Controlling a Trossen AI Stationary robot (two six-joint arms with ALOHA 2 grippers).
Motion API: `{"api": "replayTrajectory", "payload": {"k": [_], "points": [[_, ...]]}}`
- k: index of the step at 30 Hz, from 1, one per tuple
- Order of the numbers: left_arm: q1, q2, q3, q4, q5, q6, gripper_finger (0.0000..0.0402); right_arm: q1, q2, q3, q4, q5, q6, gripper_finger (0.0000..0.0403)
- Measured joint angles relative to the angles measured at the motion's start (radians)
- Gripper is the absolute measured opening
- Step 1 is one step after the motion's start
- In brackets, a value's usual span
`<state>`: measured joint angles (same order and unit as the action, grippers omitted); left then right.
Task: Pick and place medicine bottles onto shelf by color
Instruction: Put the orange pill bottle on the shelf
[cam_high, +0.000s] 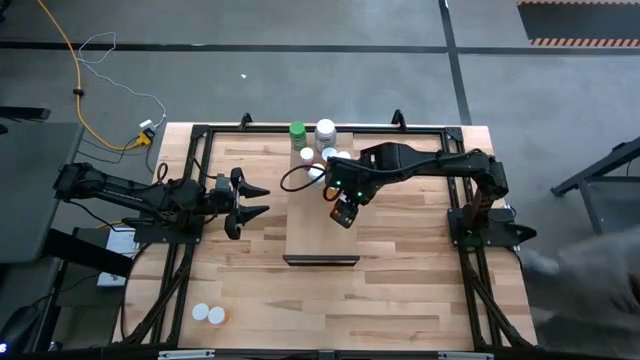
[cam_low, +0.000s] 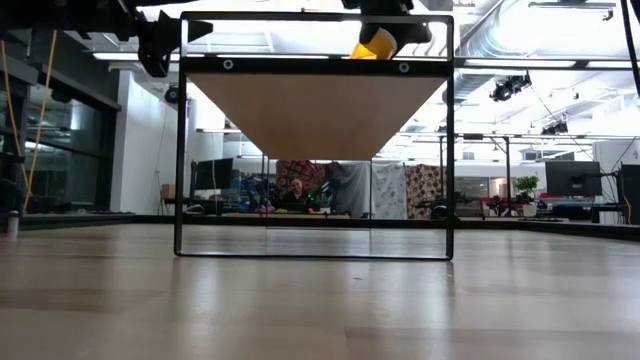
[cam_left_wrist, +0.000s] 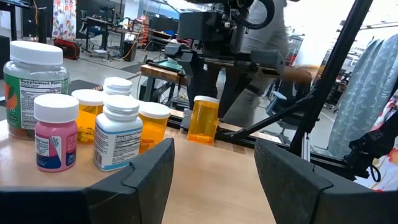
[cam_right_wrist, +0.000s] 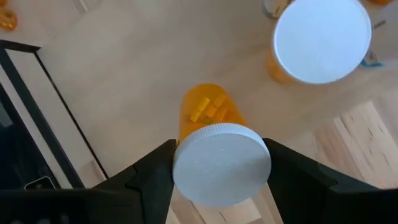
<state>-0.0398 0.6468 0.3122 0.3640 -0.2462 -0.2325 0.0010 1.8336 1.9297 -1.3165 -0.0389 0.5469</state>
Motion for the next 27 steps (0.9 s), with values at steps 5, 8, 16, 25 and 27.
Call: {"api": "replayTrajectory", "payload": {"k": [5, 8, 16, 25, 27], "points": [[0.0, 0.0, 0.0, 0.0, 0.0, 0.0, 0.0213, 0.0, 0.0, 0.0, -0.003, 0.008, -0.003, 0.022], [0.0, 0.0, 0.0, 0.0, 0.0, 0.0, 0.0213, 0.0, 0.0, 0.0, -0.029, 0.009, 0.001, 0.022], [0.0, 0.0, 0.0, 0.0, 0.0, 0.001, 0.0213, 0.0, 0.0, 0.0, -0.056, 0.05, 0.023, 0.022], [0.0, 0.0, 0.0, 0.0, 0.0, 0.007, 0.0213, 0.0, 0.0, 0.0, -0.048, 0.058, 0.021, 0.022], [0.0, 0.0, 0.0, 0.0, 0.0, 0.007, 0.0213, 0.001, 0.0, -0.003, -0.046, 0.058, 0.019, 0.022]]}}
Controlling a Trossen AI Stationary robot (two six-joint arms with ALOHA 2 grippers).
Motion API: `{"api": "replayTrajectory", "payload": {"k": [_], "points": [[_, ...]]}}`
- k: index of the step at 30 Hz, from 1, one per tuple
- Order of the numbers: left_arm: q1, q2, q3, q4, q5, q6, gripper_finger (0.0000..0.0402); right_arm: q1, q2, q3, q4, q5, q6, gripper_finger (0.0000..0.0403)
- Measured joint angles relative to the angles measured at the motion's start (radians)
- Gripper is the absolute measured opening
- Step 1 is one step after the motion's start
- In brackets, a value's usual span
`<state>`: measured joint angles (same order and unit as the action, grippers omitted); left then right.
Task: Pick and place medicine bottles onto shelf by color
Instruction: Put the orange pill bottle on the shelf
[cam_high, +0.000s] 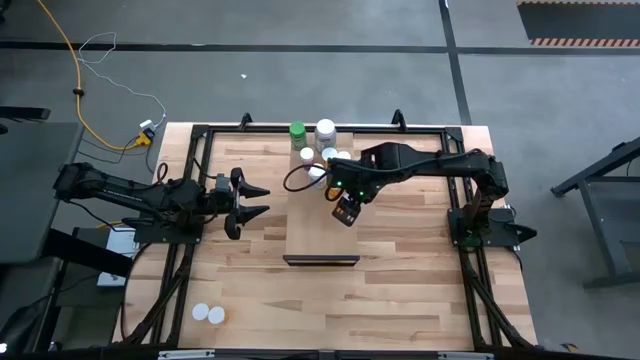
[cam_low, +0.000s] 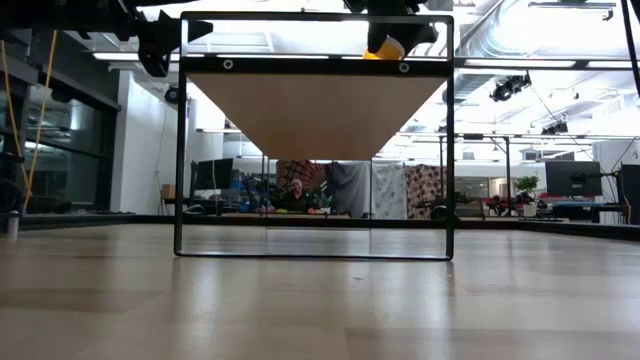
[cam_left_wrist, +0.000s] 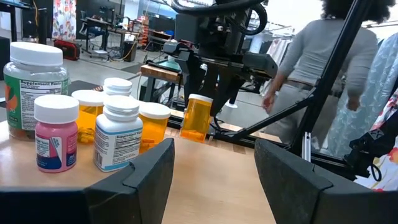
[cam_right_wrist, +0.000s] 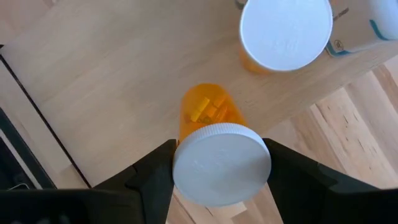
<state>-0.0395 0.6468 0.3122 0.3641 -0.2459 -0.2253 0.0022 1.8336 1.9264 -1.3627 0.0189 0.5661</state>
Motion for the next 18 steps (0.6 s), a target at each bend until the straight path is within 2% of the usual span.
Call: {"api": "replayTrajectory", "payload": {"k": [18], "points": [[0.0, 0.0, 0.0, 0.0, 0.032, -0.001, 0.0213, 0.039, 0.0, -0.011, 0.023, 0.011, -0.05, 0.022]]}}
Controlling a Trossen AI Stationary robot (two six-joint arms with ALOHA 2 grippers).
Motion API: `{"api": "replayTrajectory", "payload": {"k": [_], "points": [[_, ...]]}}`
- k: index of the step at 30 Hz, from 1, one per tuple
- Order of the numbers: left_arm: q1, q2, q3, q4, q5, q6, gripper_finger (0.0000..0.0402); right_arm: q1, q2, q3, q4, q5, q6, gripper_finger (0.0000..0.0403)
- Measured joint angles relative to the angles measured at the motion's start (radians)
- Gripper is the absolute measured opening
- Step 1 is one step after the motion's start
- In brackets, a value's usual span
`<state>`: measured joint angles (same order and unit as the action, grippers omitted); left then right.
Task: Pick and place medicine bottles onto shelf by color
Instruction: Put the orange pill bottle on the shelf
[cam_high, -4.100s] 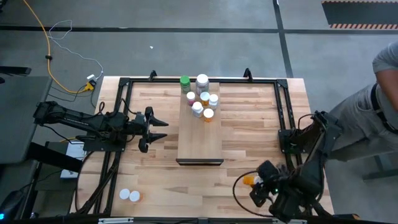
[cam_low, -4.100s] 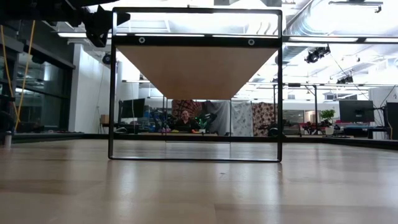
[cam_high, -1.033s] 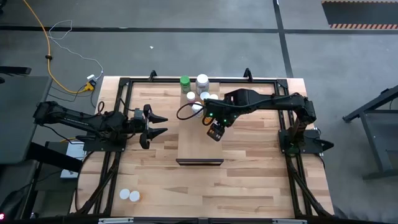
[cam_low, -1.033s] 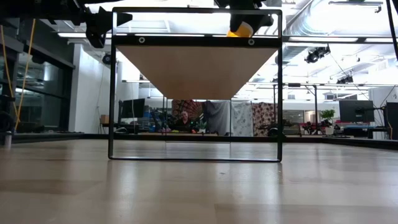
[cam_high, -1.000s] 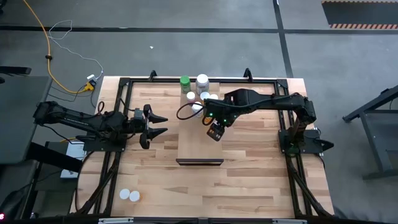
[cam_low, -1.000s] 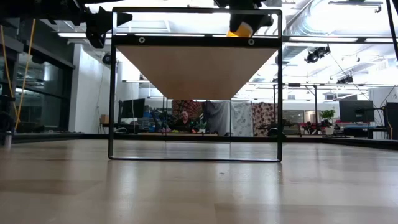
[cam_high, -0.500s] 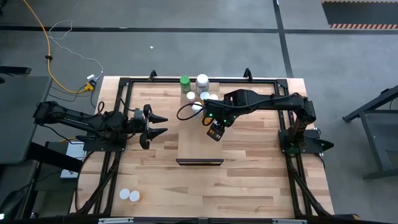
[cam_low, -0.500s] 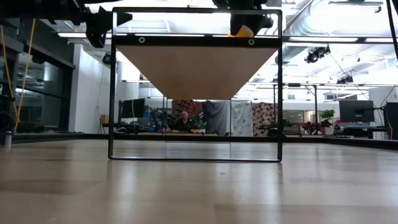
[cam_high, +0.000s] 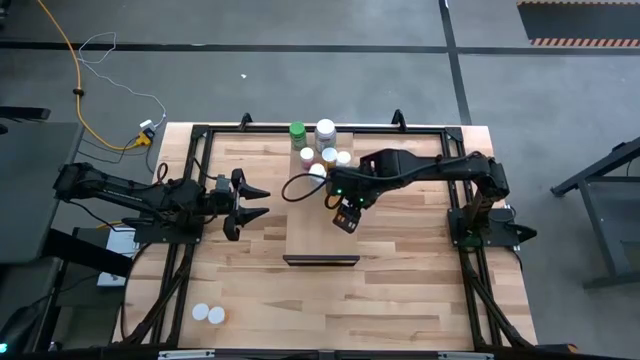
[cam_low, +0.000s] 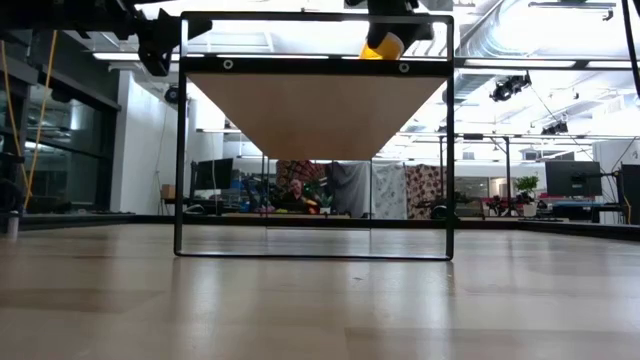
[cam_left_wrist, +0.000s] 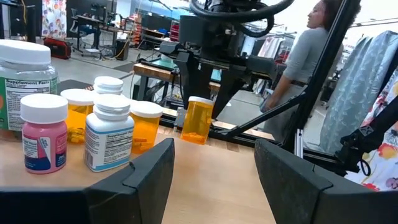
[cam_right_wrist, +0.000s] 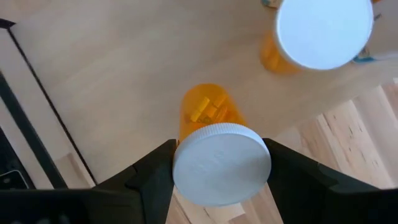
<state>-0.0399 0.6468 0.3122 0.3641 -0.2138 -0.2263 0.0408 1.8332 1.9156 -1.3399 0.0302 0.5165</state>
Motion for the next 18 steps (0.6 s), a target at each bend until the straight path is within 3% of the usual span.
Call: {"api": "replayTrajectory", "payload": {"k": [18], "points": [[0.0, 0.0, 0.0, 0.0, -0.002, 0.001, 0.0213, 0.008, 0.0, 0.0, 0.053, 0.026, -0.085, 0.022]]}}
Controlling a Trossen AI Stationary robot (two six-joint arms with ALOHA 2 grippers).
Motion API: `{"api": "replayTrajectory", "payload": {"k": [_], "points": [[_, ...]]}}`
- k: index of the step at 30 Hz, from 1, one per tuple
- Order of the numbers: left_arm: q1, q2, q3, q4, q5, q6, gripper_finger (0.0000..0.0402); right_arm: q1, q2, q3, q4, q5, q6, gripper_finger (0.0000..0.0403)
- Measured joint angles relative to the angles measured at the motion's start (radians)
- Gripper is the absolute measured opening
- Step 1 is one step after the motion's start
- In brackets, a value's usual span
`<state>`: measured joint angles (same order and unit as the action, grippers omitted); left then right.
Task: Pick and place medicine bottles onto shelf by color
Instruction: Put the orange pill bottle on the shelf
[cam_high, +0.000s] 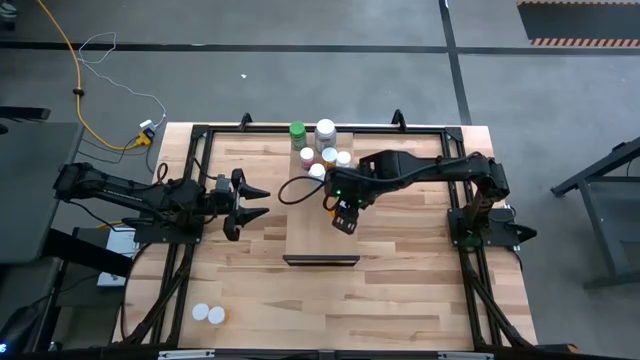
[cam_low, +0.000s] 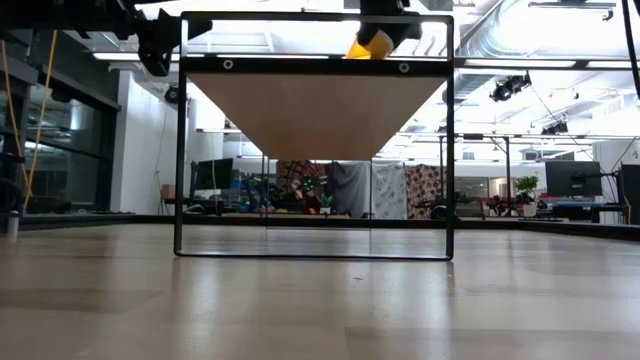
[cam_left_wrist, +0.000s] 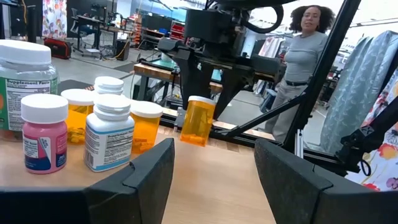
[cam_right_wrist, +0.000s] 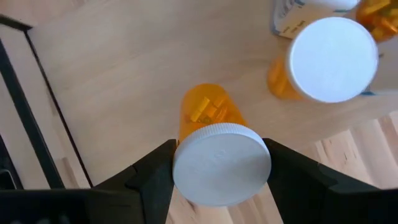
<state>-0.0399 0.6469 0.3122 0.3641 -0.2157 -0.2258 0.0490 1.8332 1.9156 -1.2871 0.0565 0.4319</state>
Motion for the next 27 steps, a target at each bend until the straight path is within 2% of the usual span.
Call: {"api": "replayTrajectory", "payload": {"k": [10, 27], "points": [[0.0, 0.0, 0.0, 0.0, 0.0, 0.0, 0.0213, 0.0, 0.0, 0.0, 0.001, 0.05, 0.004, 0.022], [0.0, 0.0, 0.0, 0.0, 0.0, -0.007, 0.0213, 0.0, 0.0, 0.0, -0.026, 0.043, 0.005, 0.022]]}}
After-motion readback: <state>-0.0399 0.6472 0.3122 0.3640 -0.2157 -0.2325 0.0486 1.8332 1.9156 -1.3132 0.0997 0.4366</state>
